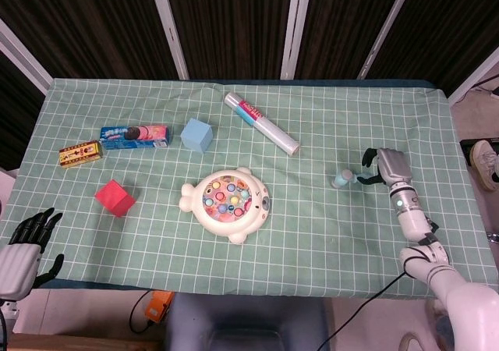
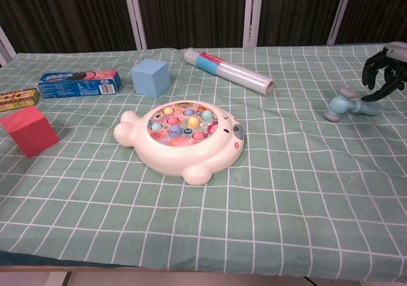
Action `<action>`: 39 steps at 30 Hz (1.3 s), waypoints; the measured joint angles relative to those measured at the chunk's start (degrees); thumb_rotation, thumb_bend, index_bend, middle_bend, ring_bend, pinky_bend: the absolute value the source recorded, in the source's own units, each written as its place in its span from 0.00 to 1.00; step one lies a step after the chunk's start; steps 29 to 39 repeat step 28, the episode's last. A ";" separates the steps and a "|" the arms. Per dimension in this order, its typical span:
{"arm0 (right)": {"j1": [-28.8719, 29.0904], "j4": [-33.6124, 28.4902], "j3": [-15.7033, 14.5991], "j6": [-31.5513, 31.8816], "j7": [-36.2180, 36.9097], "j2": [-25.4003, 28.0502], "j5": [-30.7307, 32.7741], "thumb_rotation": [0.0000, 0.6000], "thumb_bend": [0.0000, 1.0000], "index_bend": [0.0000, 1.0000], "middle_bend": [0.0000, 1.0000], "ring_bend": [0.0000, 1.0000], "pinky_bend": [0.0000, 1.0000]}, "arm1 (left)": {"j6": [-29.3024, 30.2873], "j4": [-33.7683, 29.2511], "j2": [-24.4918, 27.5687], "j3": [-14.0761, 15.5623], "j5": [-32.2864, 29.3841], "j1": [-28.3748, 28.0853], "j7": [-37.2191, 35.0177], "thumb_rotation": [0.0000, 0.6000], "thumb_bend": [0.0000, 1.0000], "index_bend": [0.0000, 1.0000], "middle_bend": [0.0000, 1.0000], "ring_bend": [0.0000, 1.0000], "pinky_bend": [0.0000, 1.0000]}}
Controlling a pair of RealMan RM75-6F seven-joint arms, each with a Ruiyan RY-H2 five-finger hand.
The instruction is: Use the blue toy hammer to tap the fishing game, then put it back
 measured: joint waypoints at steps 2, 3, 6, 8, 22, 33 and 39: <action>-0.40 -0.74 0.00 1.15 0.10 0.58 -0.15 1.00 0.31 0.65 0.63 0.73 0.76 | 0.08 0.01 0.02 0.05 0.13 0.04 -0.09 1.00 0.42 0.00 0.00 0.00 0.11; -0.69 -1.46 -0.02 1.94 0.15 1.10 -0.29 1.00 0.31 0.65 0.63 0.73 0.75 | 0.13 0.00 0.04 0.07 0.21 0.05 -0.13 1.00 0.42 0.00 0.00 0.00 0.11; -1.57 -3.58 -0.04 4.55 0.15 2.52 -0.74 1.00 0.31 0.61 0.60 0.69 0.72 | 0.49 -0.05 0.10 0.11 0.48 0.15 -0.22 1.00 0.42 0.00 0.00 0.00 0.11; -2.38 -5.48 -0.15 7.08 -0.06 3.57 -1.27 1.00 0.30 0.51 0.49 0.56 0.60 | 0.86 -0.04 0.12 0.08 0.58 0.27 -0.27 1.00 0.42 0.00 0.00 0.00 0.11; -23.84 -54.77 -7.94 42.99 -36.65 21.01 -8.48 1.00 0.22 0.00 0.00 0.00 0.00 | 2.08 0.52 -0.42 -0.01 1.47 0.59 0.16 1.00 0.42 0.00 0.00 0.00 0.10; -31.02 -61.50 -10.18 53.19 -42.72 23.95 -9.62 1.00 0.22 0.00 0.00 0.00 0.00 | 2.73 0.46 -0.35 0.01 1.73 0.88 -0.12 1.00 0.42 0.00 0.00 0.00 0.10; -31.02 -61.50 -10.18 53.19 -42.72 23.95 -9.62 1.00 0.22 0.00 0.00 0.00 0.00 | 2.73 0.46 -0.35 0.01 1.73 0.88 -0.12 1.00 0.42 0.00 0.00 0.00 0.10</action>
